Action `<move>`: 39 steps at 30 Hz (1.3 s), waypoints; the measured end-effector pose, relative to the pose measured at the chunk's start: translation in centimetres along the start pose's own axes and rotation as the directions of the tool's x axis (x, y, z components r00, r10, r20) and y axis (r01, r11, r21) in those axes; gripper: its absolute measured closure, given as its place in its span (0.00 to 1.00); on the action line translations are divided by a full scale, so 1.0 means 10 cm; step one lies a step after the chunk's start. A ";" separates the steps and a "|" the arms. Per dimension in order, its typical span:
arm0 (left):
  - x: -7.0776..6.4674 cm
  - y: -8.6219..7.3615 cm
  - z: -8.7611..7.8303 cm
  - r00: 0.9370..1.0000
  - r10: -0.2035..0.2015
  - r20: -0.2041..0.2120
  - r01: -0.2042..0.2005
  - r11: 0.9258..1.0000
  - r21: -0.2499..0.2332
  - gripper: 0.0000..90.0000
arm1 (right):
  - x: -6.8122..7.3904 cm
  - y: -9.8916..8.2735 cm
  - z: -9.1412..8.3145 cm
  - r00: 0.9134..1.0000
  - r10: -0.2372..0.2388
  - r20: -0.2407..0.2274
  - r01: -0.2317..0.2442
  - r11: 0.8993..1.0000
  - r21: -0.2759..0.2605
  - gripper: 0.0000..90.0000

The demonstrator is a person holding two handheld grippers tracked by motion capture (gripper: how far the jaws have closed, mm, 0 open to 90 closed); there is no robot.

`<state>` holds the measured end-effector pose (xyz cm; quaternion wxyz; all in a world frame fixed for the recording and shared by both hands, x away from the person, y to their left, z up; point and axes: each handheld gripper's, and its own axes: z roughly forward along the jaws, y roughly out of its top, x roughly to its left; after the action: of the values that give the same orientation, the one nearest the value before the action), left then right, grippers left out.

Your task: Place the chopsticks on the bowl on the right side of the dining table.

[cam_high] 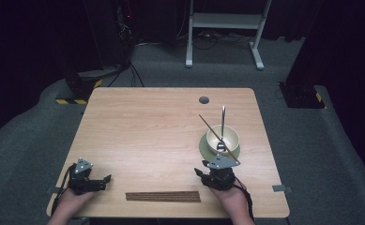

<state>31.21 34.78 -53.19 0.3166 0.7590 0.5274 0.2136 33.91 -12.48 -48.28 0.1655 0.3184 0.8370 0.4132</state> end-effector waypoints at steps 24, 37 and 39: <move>0.00 0.00 -0.01 1.000 0.006 0.001 -0.006 1.000 0.000 0.01 | 0.60 0.00 0.40 0.969 -0.088 -0.230 0.116 0.987 0.109 0.73; 0.00 0.00 0.00 1.000 0.007 0.004 -0.007 1.000 -0.001 0.01 | 0.67 -0.01 0.45 0.963 -0.112 -0.246 0.149 0.979 0.136 0.81; 0.00 0.00 0.00 1.000 0.007 0.005 -0.007 1.000 -0.001 0.01 | 0.65 -0.01 0.44 0.963 -0.108 -0.248 0.146 0.979 0.140 0.82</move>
<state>31.21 34.77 -53.19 0.3174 0.7611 0.5240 0.2131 31.40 -5.54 -51.15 0.0640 0.2237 0.8994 0.3699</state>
